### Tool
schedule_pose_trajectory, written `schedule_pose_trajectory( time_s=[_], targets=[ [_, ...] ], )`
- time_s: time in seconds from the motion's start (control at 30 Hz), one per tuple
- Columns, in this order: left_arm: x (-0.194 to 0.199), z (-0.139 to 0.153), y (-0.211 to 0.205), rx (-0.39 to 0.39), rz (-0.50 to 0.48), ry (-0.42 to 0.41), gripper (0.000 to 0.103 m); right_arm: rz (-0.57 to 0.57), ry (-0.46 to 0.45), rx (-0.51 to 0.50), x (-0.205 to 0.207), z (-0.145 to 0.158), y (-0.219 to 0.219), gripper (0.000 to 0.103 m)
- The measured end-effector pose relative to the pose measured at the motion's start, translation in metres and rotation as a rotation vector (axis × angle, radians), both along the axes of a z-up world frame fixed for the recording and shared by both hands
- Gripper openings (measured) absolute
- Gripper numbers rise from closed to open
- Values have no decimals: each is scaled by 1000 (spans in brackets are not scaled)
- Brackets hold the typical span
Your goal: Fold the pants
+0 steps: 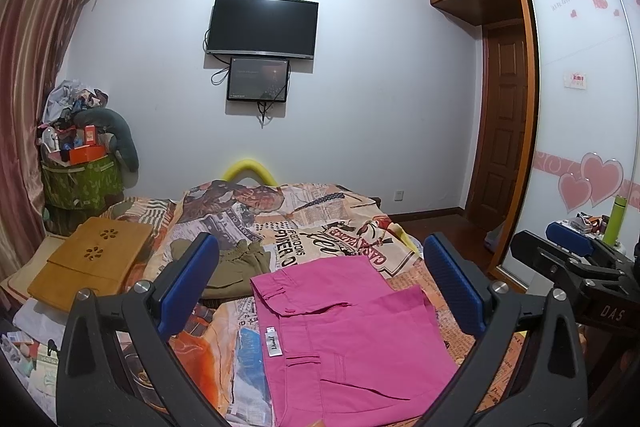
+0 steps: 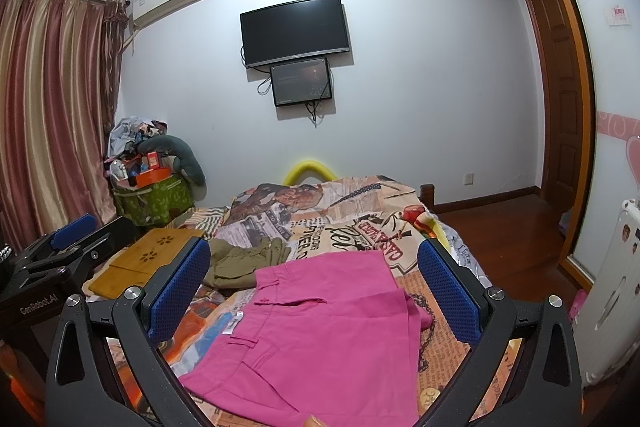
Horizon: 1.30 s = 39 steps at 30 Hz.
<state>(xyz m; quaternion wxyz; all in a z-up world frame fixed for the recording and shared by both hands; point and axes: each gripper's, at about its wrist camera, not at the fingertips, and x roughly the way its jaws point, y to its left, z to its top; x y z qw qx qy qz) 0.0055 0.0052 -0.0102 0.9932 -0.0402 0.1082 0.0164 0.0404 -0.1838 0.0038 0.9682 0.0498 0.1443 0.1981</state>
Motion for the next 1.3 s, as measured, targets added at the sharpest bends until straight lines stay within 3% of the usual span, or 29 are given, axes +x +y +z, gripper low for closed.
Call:
schedule_pose_trajectory(
  time_s=[0.23, 0.47, 0.77, 0.9, 1.07, 1.13, 1.3],
  targets=[
    [21, -8, 0, 21, -9, 48, 103, -20, 21, -36, 17, -12, -4, 103],
    [82, -34, 17, 39, -27, 203, 103, -24, 174, -127, 73, -58, -15, 103],
    [176, -117, 53, 50, 8, 551, 103, -24, 432, -185, 138, -119, -37, 103],
    [202, -156, 62, 16, -50, 702, 103, -1, 519, -184, 156, -142, -43, 103],
    [219, -184, 56, 6, -116, 810, 88, 51, 605, -173, 177, -167, -43, 91],
    [227, -192, 54, -10, -143, 846, 76, 73, 624, -171, 184, -175, -41, 84],
    [243, -203, 56, -76, -205, 912, 57, 120, 659, -158, 201, -185, -38, 61]
  ],
)
